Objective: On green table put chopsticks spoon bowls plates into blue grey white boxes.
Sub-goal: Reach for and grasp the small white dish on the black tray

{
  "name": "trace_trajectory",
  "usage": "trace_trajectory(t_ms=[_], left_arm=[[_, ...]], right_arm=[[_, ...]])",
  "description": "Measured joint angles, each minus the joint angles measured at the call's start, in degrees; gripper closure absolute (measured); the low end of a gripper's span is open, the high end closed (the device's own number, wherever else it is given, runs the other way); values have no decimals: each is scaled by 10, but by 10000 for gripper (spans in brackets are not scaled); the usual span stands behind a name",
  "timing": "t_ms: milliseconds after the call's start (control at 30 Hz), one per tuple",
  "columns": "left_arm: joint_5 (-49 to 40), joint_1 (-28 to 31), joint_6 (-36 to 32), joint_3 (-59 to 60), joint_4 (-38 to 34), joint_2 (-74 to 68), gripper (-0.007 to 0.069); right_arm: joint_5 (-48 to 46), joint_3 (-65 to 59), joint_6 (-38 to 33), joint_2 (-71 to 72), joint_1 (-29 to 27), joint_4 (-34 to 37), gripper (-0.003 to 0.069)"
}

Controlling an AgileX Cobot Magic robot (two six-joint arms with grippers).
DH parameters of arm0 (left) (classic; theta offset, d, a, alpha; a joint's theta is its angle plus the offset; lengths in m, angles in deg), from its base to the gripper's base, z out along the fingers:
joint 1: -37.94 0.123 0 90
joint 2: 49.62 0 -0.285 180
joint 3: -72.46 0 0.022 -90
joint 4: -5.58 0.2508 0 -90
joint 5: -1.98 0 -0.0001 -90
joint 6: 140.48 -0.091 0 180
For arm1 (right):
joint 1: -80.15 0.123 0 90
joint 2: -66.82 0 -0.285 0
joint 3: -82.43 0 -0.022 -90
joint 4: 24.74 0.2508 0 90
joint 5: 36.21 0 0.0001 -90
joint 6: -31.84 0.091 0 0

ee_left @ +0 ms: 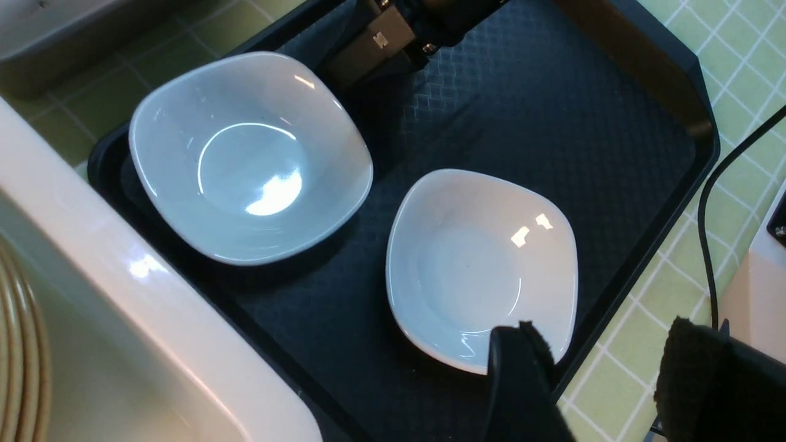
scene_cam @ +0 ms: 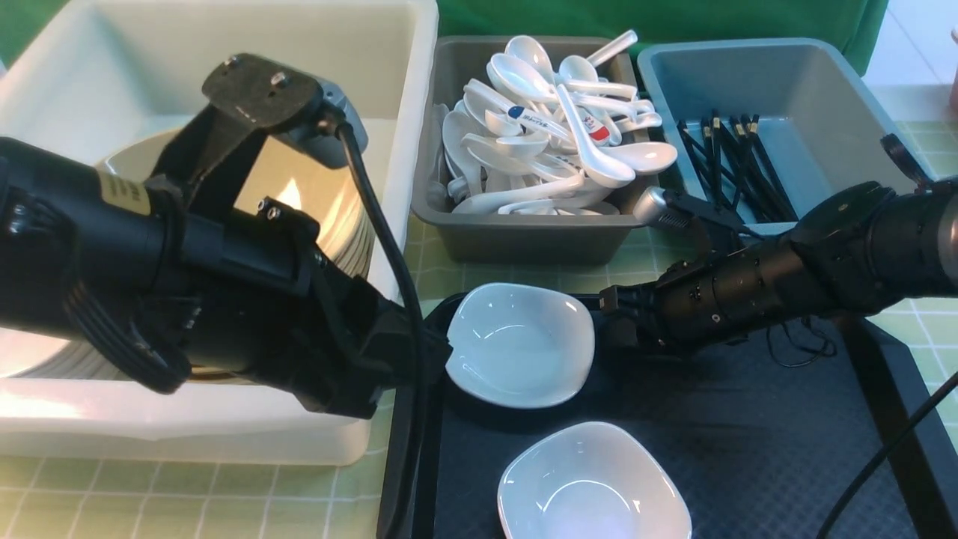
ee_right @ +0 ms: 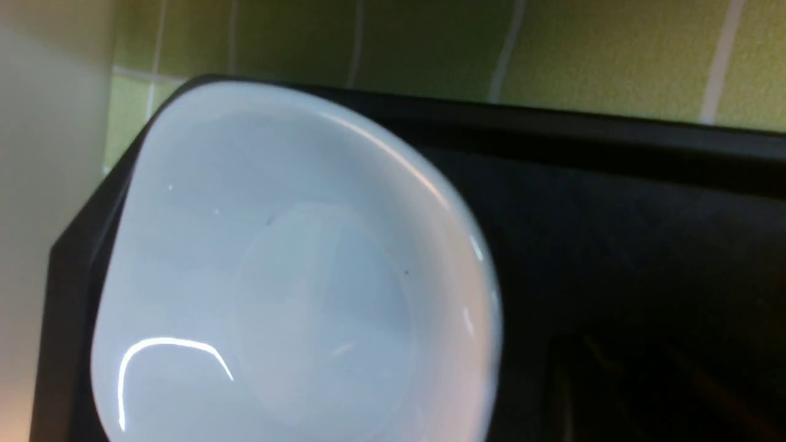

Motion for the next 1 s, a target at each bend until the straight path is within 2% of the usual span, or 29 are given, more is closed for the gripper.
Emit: trace_trajectory(t_ms=[133,367,500,700,1000], left_arm=[[-5,0,0,0,0,0,357],[-11,0,1,0,0,0,357],[-12,0,1,0,0,0,357],[-16,0,2,0,0,0,357],[-23,0,2,0,0,0,357]], right_arm=[[9,0,-5,19,-4,0,482],[-53,0,-49,79,-14,0,351],[-57,0,-54,71,-6,1,314],[-53,1,-62,33,-6,50,307],[-63,3,-122,-11,-6,135,308]])
